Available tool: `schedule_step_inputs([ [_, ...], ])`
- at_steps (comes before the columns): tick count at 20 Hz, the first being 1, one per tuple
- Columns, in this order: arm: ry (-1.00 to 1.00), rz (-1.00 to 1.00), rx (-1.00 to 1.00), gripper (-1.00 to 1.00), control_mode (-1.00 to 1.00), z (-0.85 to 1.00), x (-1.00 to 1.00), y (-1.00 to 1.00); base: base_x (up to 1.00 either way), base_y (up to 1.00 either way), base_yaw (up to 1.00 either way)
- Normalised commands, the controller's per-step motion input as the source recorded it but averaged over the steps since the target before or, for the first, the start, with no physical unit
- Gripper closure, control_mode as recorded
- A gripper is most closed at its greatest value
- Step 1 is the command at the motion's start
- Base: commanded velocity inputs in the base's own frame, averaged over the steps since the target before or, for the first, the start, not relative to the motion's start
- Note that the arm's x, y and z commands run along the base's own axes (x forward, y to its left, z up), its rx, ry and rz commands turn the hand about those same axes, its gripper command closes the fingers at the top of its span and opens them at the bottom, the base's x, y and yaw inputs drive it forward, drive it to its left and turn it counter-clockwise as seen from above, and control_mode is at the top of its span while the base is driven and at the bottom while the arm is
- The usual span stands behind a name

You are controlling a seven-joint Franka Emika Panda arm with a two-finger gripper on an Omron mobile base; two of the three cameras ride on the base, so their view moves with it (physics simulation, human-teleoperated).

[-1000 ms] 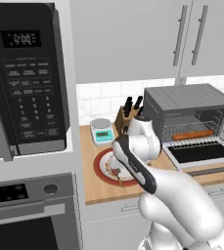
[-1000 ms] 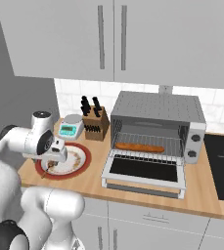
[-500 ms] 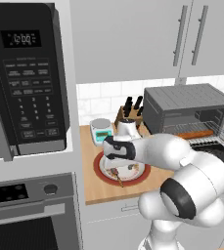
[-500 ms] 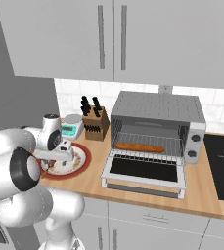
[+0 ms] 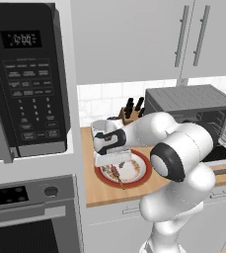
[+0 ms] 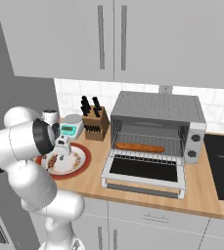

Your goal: Pick up the kebab skewer and baguette bread, and place them inside the toaster oven. Close the toaster oven door and start by setting the timer.

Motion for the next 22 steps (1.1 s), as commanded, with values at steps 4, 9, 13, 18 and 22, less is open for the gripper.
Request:
schedule_step_inputs([
  [4,0.0,-0.02,-0.05,-1.0,-1.0,-0.16,-0.26,-0.01,0.0,0.0,0.0],
  [9,0.0,-0.02,-0.04,-1.0,-1.0,-0.11,-0.11,-0.06,0.0,0.0,0.0],
  [13,0.0,-0.02,-0.02,-1.0,-1.0,-0.02,-0.01,-0.03,0.0,0.0,0.0],
  [18,0.0,-0.05,0.0,-1.0,-1.0,-0.11,-0.04,-0.04,0.0,0.0,0.0],
  [22,0.0,-0.06,0.0,-1.0,-1.0,-0.22,0.0,-0.03,0.0,0.0,0.0],
])
